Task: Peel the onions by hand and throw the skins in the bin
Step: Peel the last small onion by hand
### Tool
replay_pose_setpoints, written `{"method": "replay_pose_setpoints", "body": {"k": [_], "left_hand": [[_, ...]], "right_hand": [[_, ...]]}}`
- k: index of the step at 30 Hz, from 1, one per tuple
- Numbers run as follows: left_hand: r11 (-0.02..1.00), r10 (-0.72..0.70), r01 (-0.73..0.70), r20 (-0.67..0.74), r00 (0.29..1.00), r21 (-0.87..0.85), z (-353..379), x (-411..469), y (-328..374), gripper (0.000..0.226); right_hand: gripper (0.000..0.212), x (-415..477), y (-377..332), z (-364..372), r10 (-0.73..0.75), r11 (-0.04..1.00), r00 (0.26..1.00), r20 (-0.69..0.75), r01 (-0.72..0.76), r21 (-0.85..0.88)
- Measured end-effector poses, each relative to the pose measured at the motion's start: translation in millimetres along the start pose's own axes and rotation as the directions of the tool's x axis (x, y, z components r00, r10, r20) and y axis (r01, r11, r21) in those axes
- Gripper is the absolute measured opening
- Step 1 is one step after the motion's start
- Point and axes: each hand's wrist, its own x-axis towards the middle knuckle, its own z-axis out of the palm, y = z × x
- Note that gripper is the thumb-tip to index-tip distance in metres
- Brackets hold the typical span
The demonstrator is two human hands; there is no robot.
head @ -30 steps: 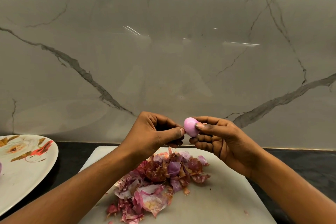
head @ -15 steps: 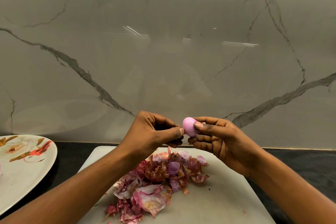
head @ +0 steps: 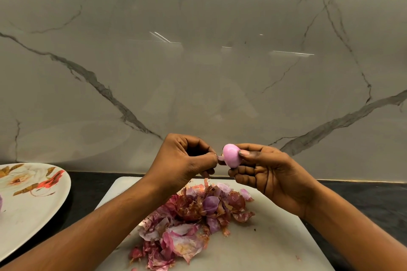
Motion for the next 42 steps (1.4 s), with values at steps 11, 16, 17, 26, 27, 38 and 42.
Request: {"method": "replay_pose_setpoints", "body": {"k": [11, 16, 17, 26, 27, 38, 42], "left_hand": [[0.995, 0.015, -0.012, 0.029, 0.999, -0.103, -1.1, -1.2, 2.1, 0.017], [0.997, 0.039, -0.035, 0.047, 0.998, -0.067, 0.2, -3.2, 4.2, 0.035], [0.997, 0.040, -0.036, 0.052, 0.998, -0.062, 0.7, -3.3, 4.1, 0.034], [0.994, 0.091, -0.088, 0.045, 0.995, -0.068, -0.2, -1.6, 1.1, 0.025], [0.993, 0.101, -0.099, 0.038, 0.994, -0.058, -0.4, -1.1, 0.1, 0.024], [0.998, 0.063, -0.062, 0.042, 0.997, -0.029, -2.1, 1.9, -2.0, 0.007], [0.999, 0.048, -0.047, 0.050, 0.998, -0.014, -4.3, 1.6, -2.8, 0.009]], "right_hand": [[0.032, -0.1, -2.1, 0.6, -0.016, 1.000, 1.000, 0.011, 0.016, -0.002], [0.033, -0.5, -2.5, 1.2, -0.013, 1.000, 0.999, 0.030, 0.013, -0.010], [0.033, -0.5, -2.4, 1.2, -0.010, 1.000, 0.999, 0.036, 0.010, -0.011], [0.033, -2.5, -4.2, 0.3, -0.010, 1.000, 0.999, 0.035, 0.010, 0.022], [0.033, -2.2, -4.0, 0.6, -0.012, 1.000, 0.999, 0.033, 0.012, 0.019], [0.068, -0.2, -4.3, -8.5, -0.041, 0.998, 0.999, -0.002, 0.041, 0.049], [0.057, 1.3, -3.3, -6.6, -0.054, 0.999, 0.999, 0.007, 0.054, -0.006]]}}
